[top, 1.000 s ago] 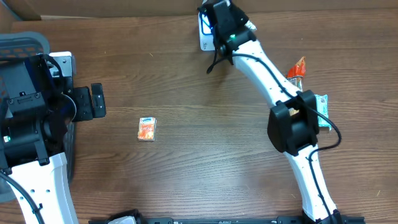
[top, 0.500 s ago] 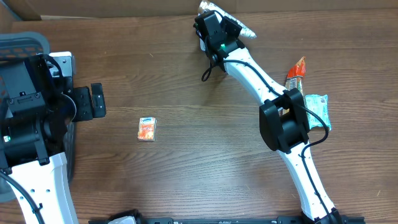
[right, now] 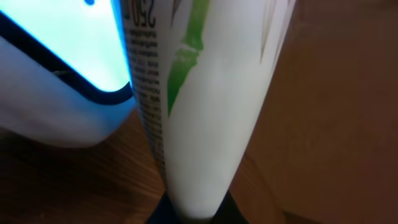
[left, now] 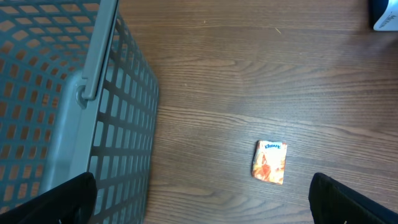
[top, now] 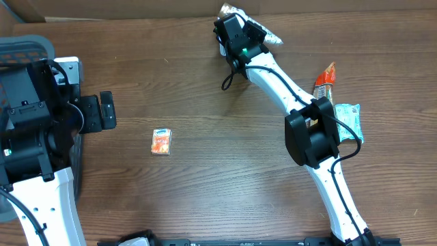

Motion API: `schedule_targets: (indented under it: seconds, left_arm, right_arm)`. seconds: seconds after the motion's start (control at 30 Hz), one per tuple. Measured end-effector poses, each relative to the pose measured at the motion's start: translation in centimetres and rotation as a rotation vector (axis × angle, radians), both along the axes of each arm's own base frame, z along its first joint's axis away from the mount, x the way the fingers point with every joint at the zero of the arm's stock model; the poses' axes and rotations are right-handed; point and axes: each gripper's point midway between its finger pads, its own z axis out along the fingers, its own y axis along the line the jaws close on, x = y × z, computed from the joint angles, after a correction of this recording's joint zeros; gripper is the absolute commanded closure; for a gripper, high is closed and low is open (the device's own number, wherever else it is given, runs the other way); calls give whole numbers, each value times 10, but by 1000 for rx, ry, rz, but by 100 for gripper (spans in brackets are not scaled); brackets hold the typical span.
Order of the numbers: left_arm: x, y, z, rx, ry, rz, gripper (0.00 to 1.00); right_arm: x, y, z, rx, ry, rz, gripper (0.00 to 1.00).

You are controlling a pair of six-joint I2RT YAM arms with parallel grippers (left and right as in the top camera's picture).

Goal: Scan the item barcode
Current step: 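Present the white tube's barcode to the white scanner, then carry the white tube right and set it beside the spaghetti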

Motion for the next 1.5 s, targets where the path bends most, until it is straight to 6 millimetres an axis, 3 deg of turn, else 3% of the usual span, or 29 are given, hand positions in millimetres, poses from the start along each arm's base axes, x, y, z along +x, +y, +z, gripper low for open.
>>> schedule_targets:
  seconds: [0.17, 0.3, 0.43, 0.53, 0.63, 0.7, 0.8, 0.87, 1.0, 1.1, 1.17, 1.23, 1.37, 1.43, 1.5]
  left_arm:
    - [0, 0, 0, 0, 0, 0, 0]
    - [0, 0, 0, 0, 0, 0, 0]
    - [0, 0, 0, 0, 0, 0, 0]
    - [0, 0, 0, 0, 0, 0, 0]
    - [0, 0, 0, 0, 0, 0, 0]
    - [0, 0, 0, 0, 0, 0, 0]
    - [0, 0, 0, 0, 0, 0, 0]
    - [0, 0, 0, 0, 0, 0, 0]
    - [0, 0, 0, -1, 0, 0, 0]
    - [0, 0, 0, 0, 0, 0, 0]
    - [0, 0, 0, 0, 0, 0, 0]
    - [0, 0, 0, 0, 0, 0, 0]
    - [0, 0, 0, 0, 0, 0, 0]
    - [0, 0, 0, 0, 0, 0, 0]
    - [0, 0, 0, -1, 0, 0, 0]
  right_arm:
    - [-17, 3, -15, 59, 99, 4, 96]
    - [-47, 5, 1, 168, 205, -3, 96]
    - [-103, 12, 58, 373, 338, 7, 96]
    - [-163, 16, 117, 568, 460, 54, 96]
    - [-208, 12, 157, 704, 552, 81, 96]
    - [-232, 1, 167, 760, 625, 52, 96]
    - [-242, -13, 152, 824, 719, -46, 96]
    - [-240, -18, 128, 849, 776, -111, 96]
    - [-244, -30, 55, 844, 909, -249, 96]
    - [-258, -40, 0, 825, 992, -330, 96]
    - [-268, -46, -26, 821, 1027, -370, 96]
    - [-276, -54, -44, 824, 1049, -413, 96]
    - [-279, -77, -60, 847, 1041, -515, 96]
    - [-274, -95, -62, 854, 1012, -579, 84]
    - [-270, -108, -63, 857, 984, -622, 80]
